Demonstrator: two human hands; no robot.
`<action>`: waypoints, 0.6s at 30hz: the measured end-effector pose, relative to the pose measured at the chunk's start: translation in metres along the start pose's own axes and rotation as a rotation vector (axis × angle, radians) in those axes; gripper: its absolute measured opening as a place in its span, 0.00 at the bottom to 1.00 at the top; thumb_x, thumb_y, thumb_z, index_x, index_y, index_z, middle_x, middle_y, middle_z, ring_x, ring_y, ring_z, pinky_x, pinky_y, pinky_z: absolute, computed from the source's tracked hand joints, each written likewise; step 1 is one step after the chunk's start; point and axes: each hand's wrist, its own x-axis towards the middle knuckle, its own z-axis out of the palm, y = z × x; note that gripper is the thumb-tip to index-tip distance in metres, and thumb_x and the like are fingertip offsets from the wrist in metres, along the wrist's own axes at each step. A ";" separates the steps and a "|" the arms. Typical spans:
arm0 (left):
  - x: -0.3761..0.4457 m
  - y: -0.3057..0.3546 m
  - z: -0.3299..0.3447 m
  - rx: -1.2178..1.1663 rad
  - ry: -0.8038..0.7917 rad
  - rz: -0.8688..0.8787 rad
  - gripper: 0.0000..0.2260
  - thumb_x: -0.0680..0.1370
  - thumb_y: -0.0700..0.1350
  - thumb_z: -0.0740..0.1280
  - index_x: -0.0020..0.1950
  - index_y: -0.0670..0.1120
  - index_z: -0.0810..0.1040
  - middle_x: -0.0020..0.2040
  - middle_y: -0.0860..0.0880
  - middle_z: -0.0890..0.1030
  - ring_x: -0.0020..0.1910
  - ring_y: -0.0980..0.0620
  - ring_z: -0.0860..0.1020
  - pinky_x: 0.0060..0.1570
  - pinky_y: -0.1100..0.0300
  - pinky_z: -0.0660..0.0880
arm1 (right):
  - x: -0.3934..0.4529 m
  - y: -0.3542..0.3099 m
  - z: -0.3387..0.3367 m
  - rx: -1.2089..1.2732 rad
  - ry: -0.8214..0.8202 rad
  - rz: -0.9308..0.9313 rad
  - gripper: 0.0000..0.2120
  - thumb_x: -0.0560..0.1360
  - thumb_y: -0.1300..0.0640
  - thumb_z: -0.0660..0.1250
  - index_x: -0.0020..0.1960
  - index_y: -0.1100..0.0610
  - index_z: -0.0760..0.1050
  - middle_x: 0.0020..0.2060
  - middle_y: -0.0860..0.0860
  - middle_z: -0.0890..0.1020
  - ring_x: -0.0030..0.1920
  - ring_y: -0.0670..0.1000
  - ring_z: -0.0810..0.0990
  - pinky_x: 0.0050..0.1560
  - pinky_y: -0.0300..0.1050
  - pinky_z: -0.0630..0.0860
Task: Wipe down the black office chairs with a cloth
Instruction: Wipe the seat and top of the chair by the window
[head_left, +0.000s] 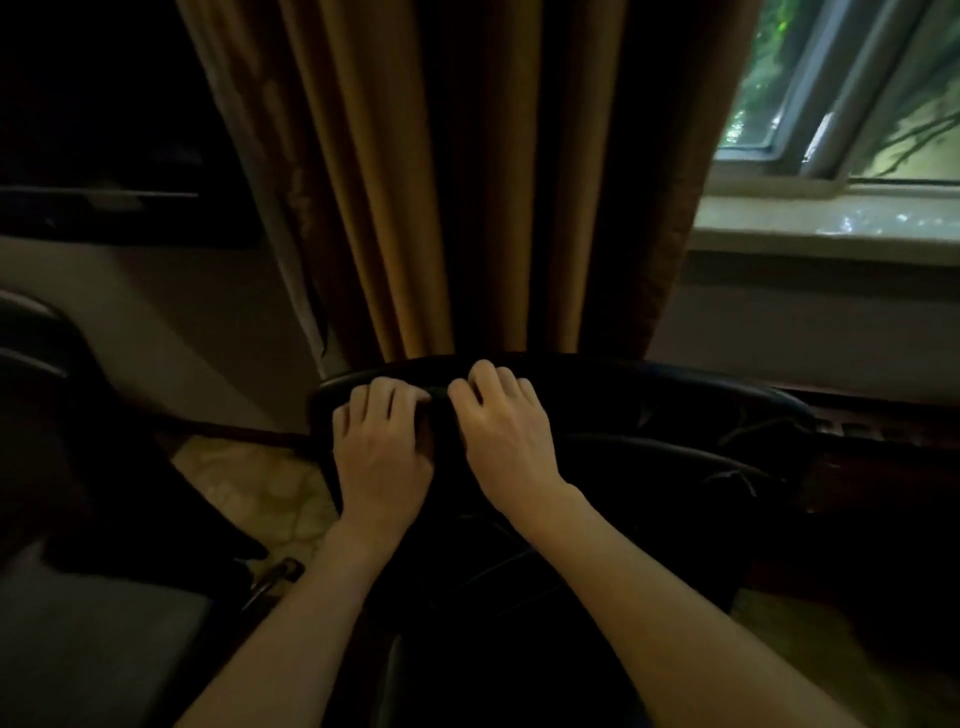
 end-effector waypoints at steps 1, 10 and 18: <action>-0.002 -0.015 -0.003 -0.015 0.006 -0.026 0.05 0.75 0.42 0.64 0.50 0.45 0.77 0.49 0.46 0.77 0.49 0.45 0.74 0.47 0.53 0.67 | 0.005 -0.011 0.006 0.002 -0.015 -0.029 0.13 0.66 0.65 0.74 0.48 0.59 0.77 0.45 0.56 0.77 0.42 0.56 0.77 0.41 0.48 0.74; -0.023 -0.110 -0.009 -0.418 -0.028 -0.327 0.10 0.74 0.32 0.67 0.52 0.41 0.74 0.51 0.47 0.71 0.47 0.50 0.71 0.44 0.60 0.69 | 0.037 -0.105 0.048 -0.038 -0.112 -0.146 0.11 0.71 0.63 0.68 0.53 0.59 0.76 0.47 0.58 0.77 0.43 0.58 0.77 0.42 0.50 0.73; -0.002 -0.074 0.014 -0.488 -0.048 -0.073 0.05 0.75 0.38 0.67 0.50 0.41 0.77 0.50 0.44 0.74 0.49 0.46 0.71 0.49 0.58 0.69 | 0.020 -0.052 0.020 -0.249 -0.156 -0.034 0.11 0.69 0.64 0.72 0.50 0.59 0.75 0.45 0.57 0.76 0.42 0.56 0.76 0.41 0.47 0.73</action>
